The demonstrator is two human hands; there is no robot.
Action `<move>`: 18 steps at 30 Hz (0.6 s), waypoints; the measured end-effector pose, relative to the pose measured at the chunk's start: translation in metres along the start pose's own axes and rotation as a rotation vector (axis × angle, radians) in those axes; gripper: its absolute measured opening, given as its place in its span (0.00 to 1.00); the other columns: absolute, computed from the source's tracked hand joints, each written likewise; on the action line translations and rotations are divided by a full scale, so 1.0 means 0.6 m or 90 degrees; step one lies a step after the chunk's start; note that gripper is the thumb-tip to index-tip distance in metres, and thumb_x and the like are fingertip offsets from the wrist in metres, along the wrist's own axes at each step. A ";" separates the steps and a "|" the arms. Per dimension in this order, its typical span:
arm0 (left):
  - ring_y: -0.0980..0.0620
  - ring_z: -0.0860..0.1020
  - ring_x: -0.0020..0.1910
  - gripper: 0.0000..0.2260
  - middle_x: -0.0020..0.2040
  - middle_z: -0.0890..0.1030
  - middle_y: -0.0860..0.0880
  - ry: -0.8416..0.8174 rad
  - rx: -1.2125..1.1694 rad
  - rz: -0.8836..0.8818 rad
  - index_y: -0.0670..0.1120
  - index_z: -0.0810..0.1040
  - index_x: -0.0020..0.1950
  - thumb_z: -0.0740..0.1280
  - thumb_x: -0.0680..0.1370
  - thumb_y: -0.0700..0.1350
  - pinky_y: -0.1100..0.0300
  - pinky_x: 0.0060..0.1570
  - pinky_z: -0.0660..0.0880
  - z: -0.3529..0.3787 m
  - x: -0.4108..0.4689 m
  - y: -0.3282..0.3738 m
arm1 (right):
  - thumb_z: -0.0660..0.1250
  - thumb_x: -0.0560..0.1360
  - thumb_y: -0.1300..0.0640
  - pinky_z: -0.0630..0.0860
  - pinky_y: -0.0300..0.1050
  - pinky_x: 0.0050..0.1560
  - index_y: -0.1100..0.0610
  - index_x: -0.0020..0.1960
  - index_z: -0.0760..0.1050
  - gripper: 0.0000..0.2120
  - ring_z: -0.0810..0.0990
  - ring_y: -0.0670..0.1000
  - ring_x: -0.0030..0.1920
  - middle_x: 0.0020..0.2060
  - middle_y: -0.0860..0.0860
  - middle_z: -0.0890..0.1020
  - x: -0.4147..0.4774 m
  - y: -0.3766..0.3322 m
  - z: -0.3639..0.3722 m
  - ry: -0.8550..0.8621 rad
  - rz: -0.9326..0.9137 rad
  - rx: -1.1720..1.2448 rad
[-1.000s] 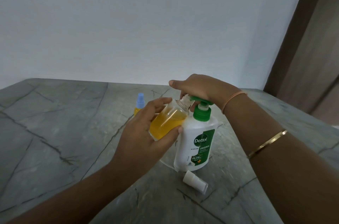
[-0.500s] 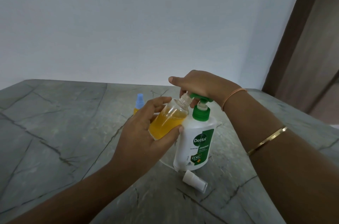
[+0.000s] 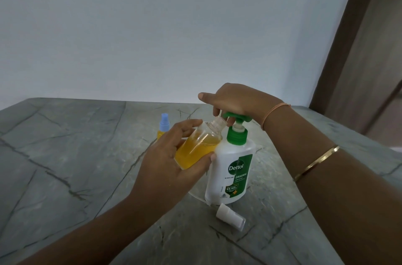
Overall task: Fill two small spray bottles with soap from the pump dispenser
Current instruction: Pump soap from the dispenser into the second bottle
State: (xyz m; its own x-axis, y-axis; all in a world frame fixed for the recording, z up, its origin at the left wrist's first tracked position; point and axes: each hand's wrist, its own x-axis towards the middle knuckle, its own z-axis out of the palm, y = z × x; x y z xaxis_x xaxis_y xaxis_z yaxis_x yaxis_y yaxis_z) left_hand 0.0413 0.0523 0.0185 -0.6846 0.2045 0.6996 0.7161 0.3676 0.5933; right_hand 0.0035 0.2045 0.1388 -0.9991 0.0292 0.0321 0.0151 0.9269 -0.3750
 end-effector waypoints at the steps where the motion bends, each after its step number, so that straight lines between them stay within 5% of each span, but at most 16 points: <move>1: 0.65 0.74 0.54 0.24 0.53 0.75 0.68 0.000 -0.002 -0.002 0.63 0.67 0.60 0.63 0.65 0.66 0.65 0.47 0.75 0.000 0.000 0.000 | 0.53 0.78 0.38 0.73 0.40 0.35 0.60 0.52 0.73 0.25 0.78 0.48 0.31 0.36 0.51 0.79 0.000 -0.001 0.000 -0.004 0.002 0.003; 7: 0.64 0.75 0.53 0.24 0.53 0.77 0.64 0.009 -0.007 0.002 0.62 0.68 0.60 0.65 0.66 0.64 0.64 0.47 0.77 -0.002 0.000 0.002 | 0.54 0.79 0.40 0.75 0.43 0.41 0.58 0.51 0.72 0.22 0.76 0.47 0.29 0.33 0.49 0.77 -0.004 -0.002 0.008 -0.007 0.006 0.047; 18: 0.62 0.75 0.53 0.24 0.54 0.76 0.63 0.006 -0.006 -0.001 0.62 0.67 0.60 0.64 0.65 0.65 0.58 0.49 0.77 -0.002 -0.001 0.004 | 0.53 0.78 0.38 0.71 0.38 0.31 0.59 0.52 0.74 0.25 0.77 0.46 0.28 0.33 0.50 0.79 -0.002 0.001 0.006 0.023 -0.005 -0.003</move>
State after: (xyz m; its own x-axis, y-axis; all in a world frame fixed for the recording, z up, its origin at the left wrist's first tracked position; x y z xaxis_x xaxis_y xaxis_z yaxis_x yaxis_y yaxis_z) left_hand 0.0434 0.0521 0.0201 -0.6848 0.1960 0.7019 0.7161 0.3593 0.5984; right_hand 0.0045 0.2034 0.1351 -0.9970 0.0356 0.0691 0.0075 0.9288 -0.3705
